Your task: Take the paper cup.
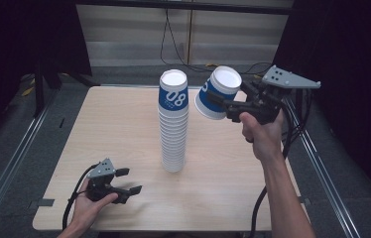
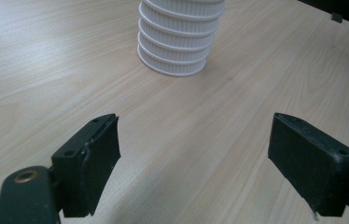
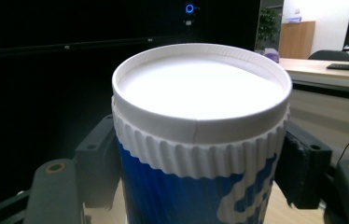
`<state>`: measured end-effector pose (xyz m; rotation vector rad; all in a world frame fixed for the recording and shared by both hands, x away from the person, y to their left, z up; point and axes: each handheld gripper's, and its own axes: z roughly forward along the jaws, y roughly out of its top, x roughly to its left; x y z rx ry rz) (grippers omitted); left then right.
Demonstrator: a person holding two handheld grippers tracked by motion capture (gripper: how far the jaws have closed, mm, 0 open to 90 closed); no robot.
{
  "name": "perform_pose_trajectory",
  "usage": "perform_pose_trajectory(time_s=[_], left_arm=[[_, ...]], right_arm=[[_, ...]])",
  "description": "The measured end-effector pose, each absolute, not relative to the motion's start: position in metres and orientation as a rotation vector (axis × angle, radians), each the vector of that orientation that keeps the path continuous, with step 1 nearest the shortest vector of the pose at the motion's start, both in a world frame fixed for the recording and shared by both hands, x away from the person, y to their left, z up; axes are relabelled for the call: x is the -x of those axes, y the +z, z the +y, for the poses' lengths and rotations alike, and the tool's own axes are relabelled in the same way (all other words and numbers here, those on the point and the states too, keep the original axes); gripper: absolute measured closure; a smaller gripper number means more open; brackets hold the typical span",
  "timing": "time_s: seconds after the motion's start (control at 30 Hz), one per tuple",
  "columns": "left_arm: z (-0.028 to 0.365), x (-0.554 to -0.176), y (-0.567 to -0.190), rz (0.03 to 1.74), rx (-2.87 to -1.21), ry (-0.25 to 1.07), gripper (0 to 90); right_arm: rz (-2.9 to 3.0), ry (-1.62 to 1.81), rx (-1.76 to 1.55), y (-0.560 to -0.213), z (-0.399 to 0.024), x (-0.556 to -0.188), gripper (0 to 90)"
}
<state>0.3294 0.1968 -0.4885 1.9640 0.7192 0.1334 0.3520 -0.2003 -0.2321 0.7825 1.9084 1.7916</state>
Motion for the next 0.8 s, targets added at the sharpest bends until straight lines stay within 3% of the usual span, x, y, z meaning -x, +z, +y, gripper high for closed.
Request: perform_pose_trajectory(time_s=[0.8], left_arm=[[0.199, -0.331, -0.484, 0.718, -1.902, 0.139, 16.9]], right_arm=[[2.036, 1.733, -0.812, -0.300, -0.195, -0.347, 27.0]])
